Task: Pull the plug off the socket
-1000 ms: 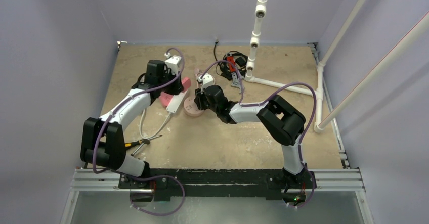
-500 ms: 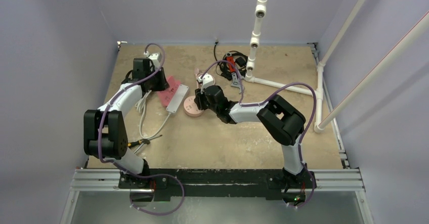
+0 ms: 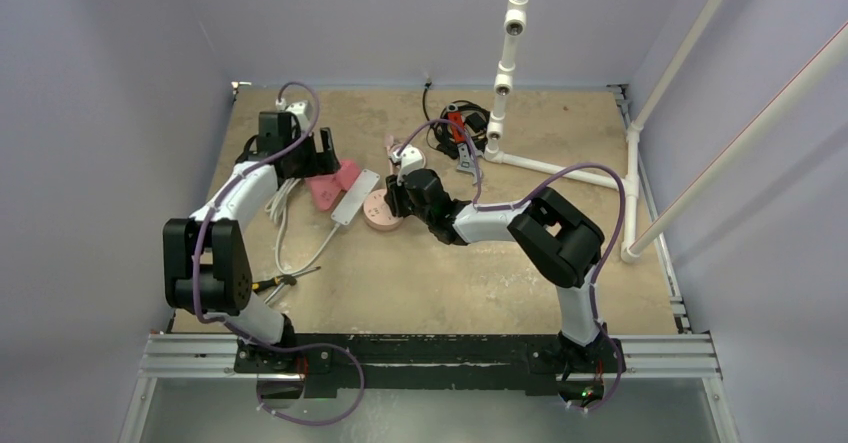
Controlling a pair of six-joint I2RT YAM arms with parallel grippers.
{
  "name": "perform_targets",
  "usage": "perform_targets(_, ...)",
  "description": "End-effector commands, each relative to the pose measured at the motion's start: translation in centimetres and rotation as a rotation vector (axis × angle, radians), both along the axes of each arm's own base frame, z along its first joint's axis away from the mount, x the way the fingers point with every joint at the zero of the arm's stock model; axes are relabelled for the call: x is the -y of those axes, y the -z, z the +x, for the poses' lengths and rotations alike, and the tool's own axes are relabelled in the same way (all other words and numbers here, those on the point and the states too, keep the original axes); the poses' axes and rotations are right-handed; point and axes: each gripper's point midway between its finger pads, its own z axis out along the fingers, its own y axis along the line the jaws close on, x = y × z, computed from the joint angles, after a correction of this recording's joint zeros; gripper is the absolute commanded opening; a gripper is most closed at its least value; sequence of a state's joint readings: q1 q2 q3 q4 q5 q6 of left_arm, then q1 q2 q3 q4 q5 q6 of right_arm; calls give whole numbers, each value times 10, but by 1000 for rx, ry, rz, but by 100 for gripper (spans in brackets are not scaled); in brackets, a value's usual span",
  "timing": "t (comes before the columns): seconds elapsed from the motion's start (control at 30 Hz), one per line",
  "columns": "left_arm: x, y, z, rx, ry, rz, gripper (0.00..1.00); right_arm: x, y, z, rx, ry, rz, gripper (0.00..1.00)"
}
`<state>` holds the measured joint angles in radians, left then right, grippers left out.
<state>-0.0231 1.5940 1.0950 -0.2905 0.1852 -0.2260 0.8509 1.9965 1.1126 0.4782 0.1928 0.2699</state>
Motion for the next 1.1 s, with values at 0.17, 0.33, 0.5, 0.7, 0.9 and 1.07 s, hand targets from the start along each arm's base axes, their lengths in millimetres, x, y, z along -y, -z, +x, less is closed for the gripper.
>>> perform_targets(0.17, 66, -72, -16, 228, 186, -155, 90, 43, 6, 1, -24, 151, -57, 0)
perform_targets(0.33, 107, -58, -28, 156, 287, -259, 90, 52, -17, 9, 8, 221, 25, 0)
perform_targets(0.5, 129, -47, -34, 98, 325, -361, 90, 60, -53, 10, 61, 275, 139, 0)
perform_targets(0.7, 145, -40, -44, 57, 349, -415, 88, 75, -96, 6, 135, 325, 278, 0)
perform_targets(0.9, 175, -43, -57, 41, 435, -518, 88, 79, -119, 1, 175, 319, 358, 0)
perform_targets(1.07, 192, -44, -68, 30, 489, -528, 88, 84, -131, -4, 199, 321, 396, 0)
